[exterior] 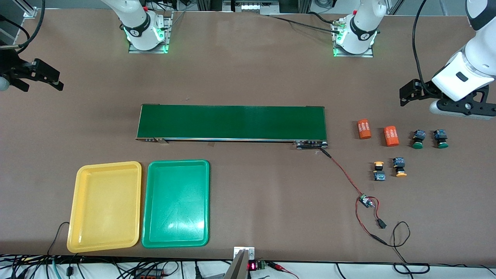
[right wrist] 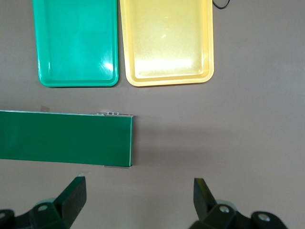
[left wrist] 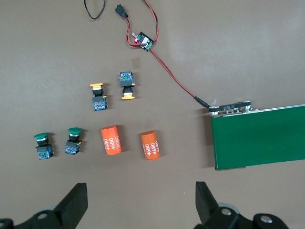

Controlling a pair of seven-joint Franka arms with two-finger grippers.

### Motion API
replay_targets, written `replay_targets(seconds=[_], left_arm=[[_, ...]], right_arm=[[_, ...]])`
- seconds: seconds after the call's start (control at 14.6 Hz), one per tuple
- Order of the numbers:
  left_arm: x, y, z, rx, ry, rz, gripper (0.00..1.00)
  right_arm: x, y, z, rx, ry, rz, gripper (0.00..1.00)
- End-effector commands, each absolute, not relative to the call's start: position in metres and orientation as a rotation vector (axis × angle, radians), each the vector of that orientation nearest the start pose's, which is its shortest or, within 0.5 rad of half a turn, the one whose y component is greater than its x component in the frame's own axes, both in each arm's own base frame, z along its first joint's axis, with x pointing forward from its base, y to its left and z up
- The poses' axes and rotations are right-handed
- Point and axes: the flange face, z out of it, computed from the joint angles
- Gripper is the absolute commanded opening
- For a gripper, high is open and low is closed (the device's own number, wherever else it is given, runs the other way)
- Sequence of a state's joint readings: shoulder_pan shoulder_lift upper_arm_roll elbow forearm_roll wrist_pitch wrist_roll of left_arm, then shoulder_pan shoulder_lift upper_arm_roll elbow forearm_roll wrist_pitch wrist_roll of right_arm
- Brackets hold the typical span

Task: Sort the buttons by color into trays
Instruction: 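Reach the left gripper down to the orange cylinder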

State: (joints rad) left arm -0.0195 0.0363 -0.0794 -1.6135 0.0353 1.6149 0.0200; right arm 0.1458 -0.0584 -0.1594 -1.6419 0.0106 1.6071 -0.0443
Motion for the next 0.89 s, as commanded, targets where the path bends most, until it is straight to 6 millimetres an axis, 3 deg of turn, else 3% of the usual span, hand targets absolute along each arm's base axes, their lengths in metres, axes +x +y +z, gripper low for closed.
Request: replay_targets(seconds=[0.0,0.27,0.55,0.82], left_arm=[[0.568,-0.049,0.593,-3.101,0.157,0.059,1.00],[0.570,-0.049,0.593,-3.099,0.155,0.059,1.00],[0.582,-0.041,0.567,-3.094,0.137,0.135,1.00],[0.585,-0.020,0.546,-3.096,0.096,0.248,1.00]], right_arm=[[0.536,-0.008,0.626,-3.137,-0.056,-0.045,1.00],[0.537,-0.009,0.627,-3.137,-0.054,-0.047,1.00],[0.536,-0.009,0.626,-3.137,-0.058,-0.042,1.00],[0.538,-0.009,0.625,-3.138,-0.054,-0.047,1.00]])
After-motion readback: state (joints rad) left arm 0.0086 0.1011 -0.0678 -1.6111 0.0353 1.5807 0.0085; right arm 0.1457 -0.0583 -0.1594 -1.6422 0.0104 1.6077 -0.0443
